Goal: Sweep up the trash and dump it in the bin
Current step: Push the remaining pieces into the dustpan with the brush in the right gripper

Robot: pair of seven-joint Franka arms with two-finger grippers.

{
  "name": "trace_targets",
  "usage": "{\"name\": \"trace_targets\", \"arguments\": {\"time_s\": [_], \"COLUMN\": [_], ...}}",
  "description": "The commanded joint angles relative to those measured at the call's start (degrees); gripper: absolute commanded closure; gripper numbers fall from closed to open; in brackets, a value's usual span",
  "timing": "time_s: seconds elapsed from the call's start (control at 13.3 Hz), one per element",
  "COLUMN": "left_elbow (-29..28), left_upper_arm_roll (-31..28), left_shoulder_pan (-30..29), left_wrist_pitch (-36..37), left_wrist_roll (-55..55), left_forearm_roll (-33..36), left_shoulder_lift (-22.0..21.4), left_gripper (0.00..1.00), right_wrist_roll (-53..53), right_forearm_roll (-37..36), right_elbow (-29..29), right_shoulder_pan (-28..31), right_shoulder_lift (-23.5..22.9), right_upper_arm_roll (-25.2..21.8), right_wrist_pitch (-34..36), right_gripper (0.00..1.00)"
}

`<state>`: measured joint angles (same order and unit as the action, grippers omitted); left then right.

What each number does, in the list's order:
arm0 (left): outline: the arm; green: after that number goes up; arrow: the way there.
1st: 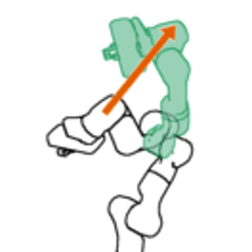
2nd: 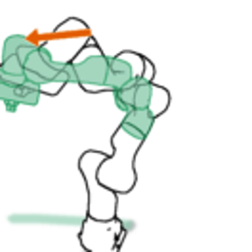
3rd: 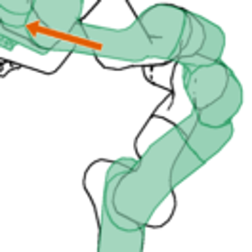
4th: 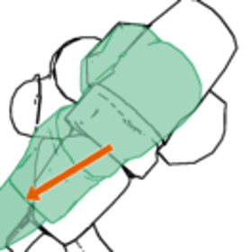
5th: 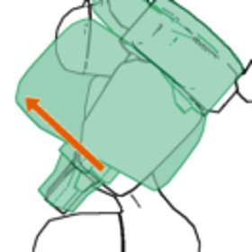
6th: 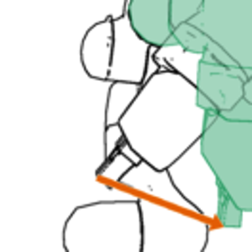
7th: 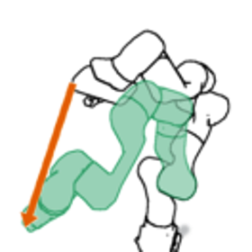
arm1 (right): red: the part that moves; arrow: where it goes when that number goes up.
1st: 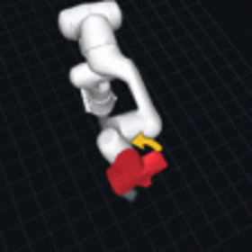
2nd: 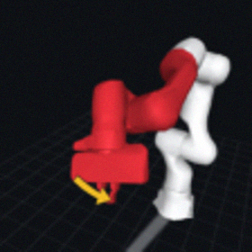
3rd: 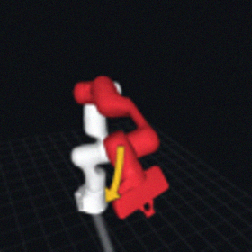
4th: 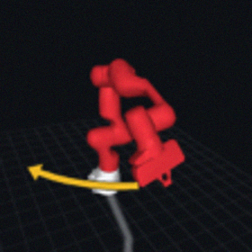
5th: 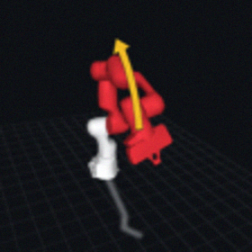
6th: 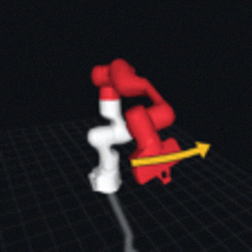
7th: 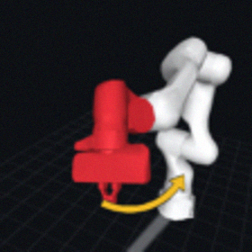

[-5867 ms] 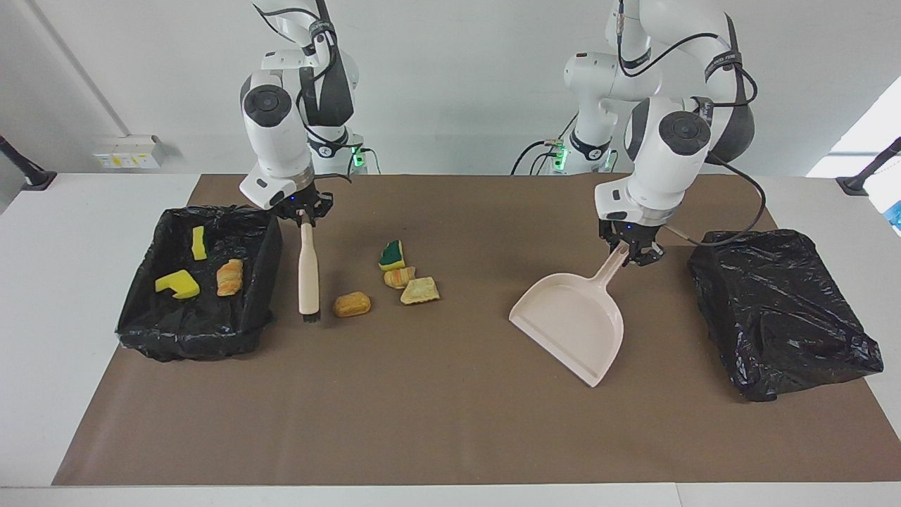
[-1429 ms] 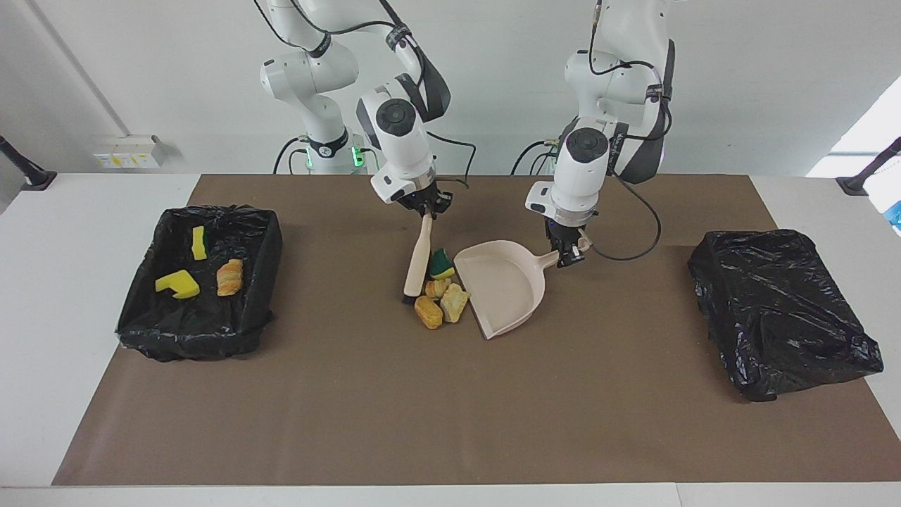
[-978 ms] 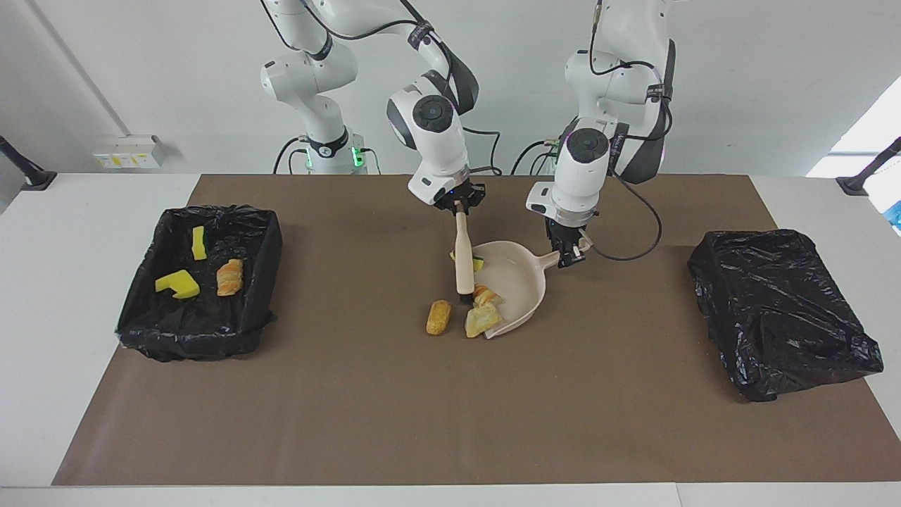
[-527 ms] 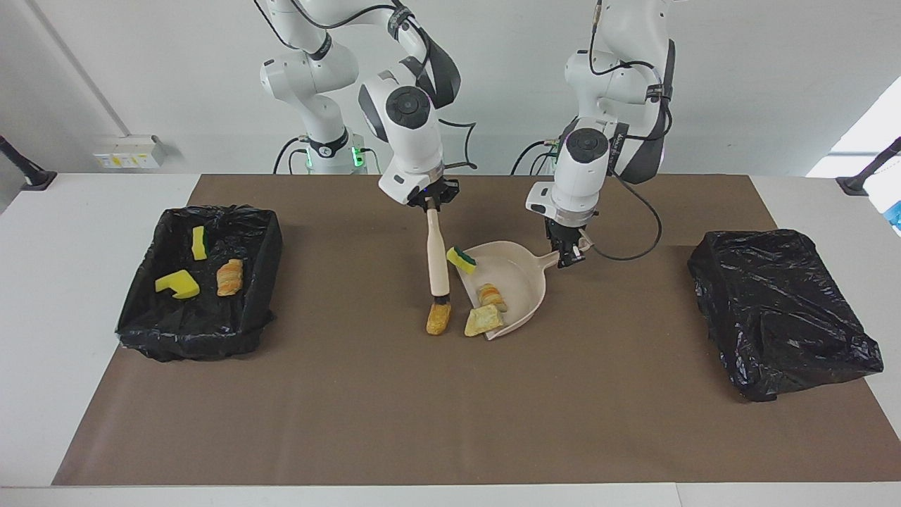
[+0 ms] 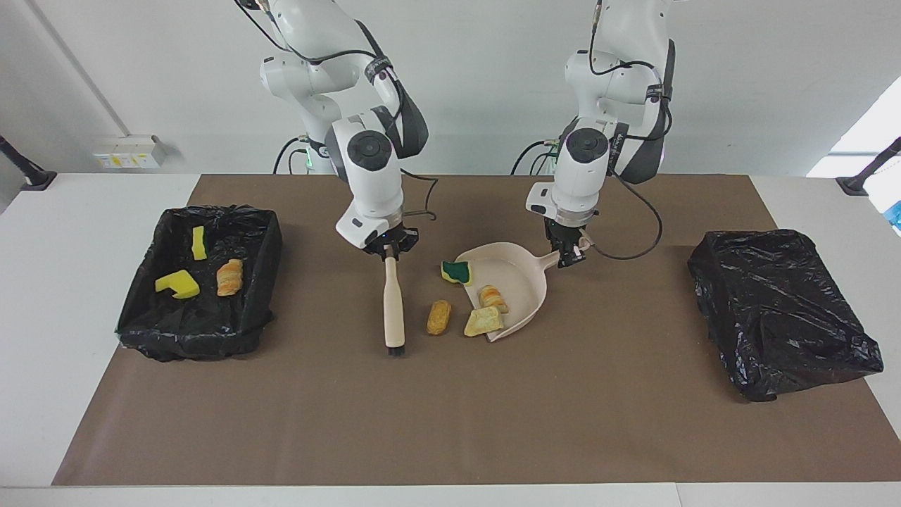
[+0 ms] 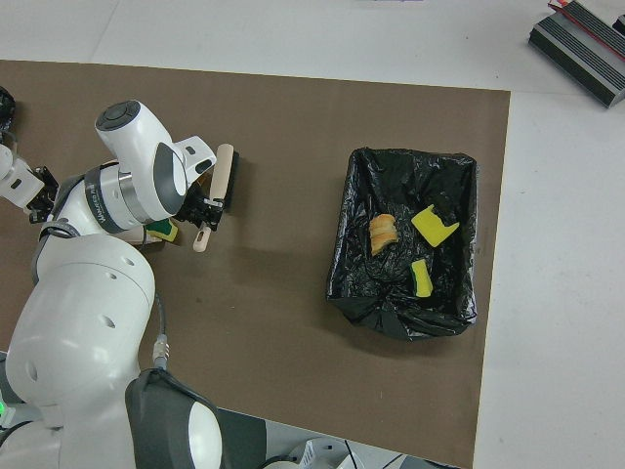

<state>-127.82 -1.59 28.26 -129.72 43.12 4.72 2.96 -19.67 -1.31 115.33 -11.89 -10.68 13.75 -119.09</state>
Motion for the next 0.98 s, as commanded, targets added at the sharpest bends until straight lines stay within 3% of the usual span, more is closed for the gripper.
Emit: {"name": "trace_targets", "arguments": {"time_s": [0.0,0.3,0.53,0.68,0.9], "left_elbow": [0.29,0.29,0.20,0.29,0.55], "left_upper_arm_roll": [-0.44,-0.44,-0.44,-0.44,-0.44], "left_shoulder_pan": [0.66,0.66,0.65,0.57,-0.05], "left_wrist_pitch": [-0.36,-0.36,-0.36,-0.36,-0.97], "left_wrist_roll": [-1.28,-1.28,-1.28,-2.41,-4.01], "left_forearm_roll": [0.82,0.82,0.82,0.82,0.29], "left_shoulder_lift": [-0.24,-0.24,-0.24,-0.24,0.03], "left_gripper": [1.00,1.00,1.00,1.00,1.00], "right_wrist_roll": [1.99,6.04,7.36,7.45,7.27], "right_forearm_roll": [0.68,12.36,25.19,24.78,23.38], "right_elbow": [-0.46,-0.28,-0.81,-1.78,-1.78], "right_shoulder_pan": [-2.00,-4.80,-5.68,-4.91,-3.24], "right_shoulder_lift": [1.19,0.58,0.31,0.40,3.73], "right_upper_arm_roll": [3.72,5.50,5.50,5.41,4.79], "right_wrist_pitch": [2.88,0.28,-2.64,-1.15,6.39], "right_gripper": [1.00,1.00,1.00,1.00,1.00]}}
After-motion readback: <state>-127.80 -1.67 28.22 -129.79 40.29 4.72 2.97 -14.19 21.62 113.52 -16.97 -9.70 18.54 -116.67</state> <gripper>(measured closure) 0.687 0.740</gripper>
